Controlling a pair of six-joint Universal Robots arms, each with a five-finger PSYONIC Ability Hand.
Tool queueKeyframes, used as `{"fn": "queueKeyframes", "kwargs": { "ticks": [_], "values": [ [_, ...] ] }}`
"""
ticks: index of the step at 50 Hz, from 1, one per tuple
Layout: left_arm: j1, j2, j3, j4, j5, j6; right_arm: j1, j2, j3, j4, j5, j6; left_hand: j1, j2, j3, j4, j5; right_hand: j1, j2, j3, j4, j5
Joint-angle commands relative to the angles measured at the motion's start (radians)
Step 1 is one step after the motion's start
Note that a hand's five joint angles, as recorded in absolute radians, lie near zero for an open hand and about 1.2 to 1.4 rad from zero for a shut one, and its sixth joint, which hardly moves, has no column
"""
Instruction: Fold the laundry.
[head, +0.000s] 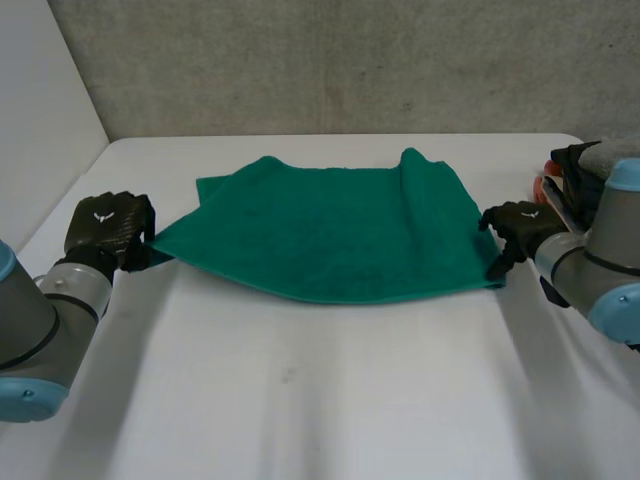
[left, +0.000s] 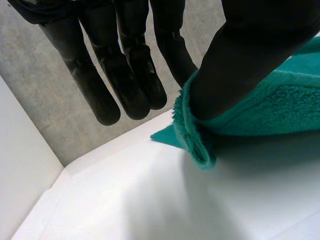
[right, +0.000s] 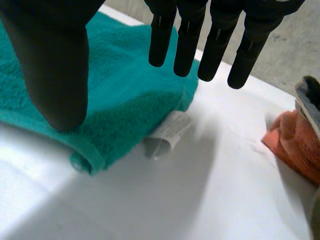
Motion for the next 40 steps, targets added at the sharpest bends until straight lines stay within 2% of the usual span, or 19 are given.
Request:
{"fn": "queueKeyframes", "kwargs": {
  "ticks": [1, 5, 13, 19, 21, 22, 26, 29, 30, 34, 35, 37, 38, 40],
  "values": [
    [0.008, 0.002, 0.014, -0.032, 0.003, 0.0, -0.043, -0.039, 0.035, 0.061, -0.084, -0.076, 0.227, 0.197, 0.203, 0.196, 0.243, 0.095, 0.095, 0.095, 0.089, 0.079],
    [0.01, -0.003, 0.019, -0.035, 0.005, 0.0, -0.044, -0.027, 0.039, 0.058, -0.115, -0.109, 0.227, 0.197, 0.203, 0.196, 0.243, 0.107, 0.107, 0.107, 0.101, 0.09],
    [0.01, -0.007, 0.023, -0.035, 0.005, 0.0, -0.028, 0.044, -0.008, 0.03, -0.115, -0.116, 0.227, 0.197, 0.203, 0.196, 0.243, 0.183, 0.183, 0.183, 0.177, 0.167],
    [0.01, -0.012, 0.026, -0.037, 0.005, 0.001, -0.017, 0.097, -0.057, 0.018, -0.11, -0.116, 0.227, 0.197, 0.203, 0.196, 0.243, 0.324, 0.324, 0.324, 0.318, 0.307],
    [0.01, -0.011, 0.026, -0.038, 0.006, 0.004, -0.015, 0.106, -0.074, 0.016, -0.104, -0.113, 0.227, 0.197, 0.203, 0.196, 0.243, 0.759, 0.76, 0.759, 0.753, 0.743],
    [0.01, -0.008, 0.026, -0.042, 0.006, 0.006, -0.017, 0.102, -0.074, 0.016, -0.099, -0.112, 0.227, 0.197, 0.203, 0.196, 0.243, 0.895, 0.896, 0.895, 0.89, 0.879],
    [0.013, 0.008, 0.023, -0.09, 0.02, 0.032, -0.028, 0.032, -0.029, 0.01, -0.066, -0.096, 0.227, 0.197, 0.203, 0.196, 0.243, 0.897, 0.897, 0.897, 0.891, 0.88],
    [0.021, 0.057, 0.013, -0.189, 0.041, 0.087, -0.043, -0.086, 0.053, -0.01, -0.062, -0.106, 0.227, 0.197, 0.203, 0.196, 0.243, 0.897, 0.897, 0.897, 0.891, 0.88],
    [0.03, 0.093, 0.007, -0.265, 0.06, 0.137, -0.055, -0.149, 0.083, -0.011, -0.072, -0.138, 0.227, 0.197, 0.203, 0.196, 0.243, 0.897, 0.897, 0.897, 0.891, 0.88],
    [0.068, 0.176, -0.013, -0.454, 0.107, 0.262, -0.074, -0.242, 0.163, 0.051, -0.084, -0.267, 0.227, 0.197, 0.203, 0.196, 0.243, 0.897, 0.897, 0.897, 0.891, 0.88],
    [0.083, 0.21, -0.024, -0.527, 0.129, 0.318, -0.078, -0.277, 0.194, 0.135, -0.078, -0.365, 0.227, 0.197, 0.203, 0.196, 0.243, 0.897, 0.897, 0.897, 0.891, 0.88],
    [0.096, 0.242, -0.035, -0.604, 0.146, 0.378, -0.086, -0.308, 0.225, 0.23, -0.066, -0.466, 0.227, 0.197, 0.203, 0.196, 0.243, 0.897, 0.897, 0.897, 0.891, 0.88],
    [0.109, 0.274, -0.047, -0.685, 0.159, 0.439, -0.1, -0.335, 0.258, 0.345, -0.041, -0.593, 0.227, 0.197, 0.203, 0.196, 0.243, 0.897, 0.897, 0.897, 0.891, 0.88],
    [0.122, 0.298, -0.058, -0.771, 0.17, 0.502, -0.112, -0.364, 0.297, 0.456, -0.01, -0.718, 0.227, 0.197, 0.203, 0.196, 0.243, 0.897, 0.897, 0.897, 0.891, 0.88]
  ]
}}
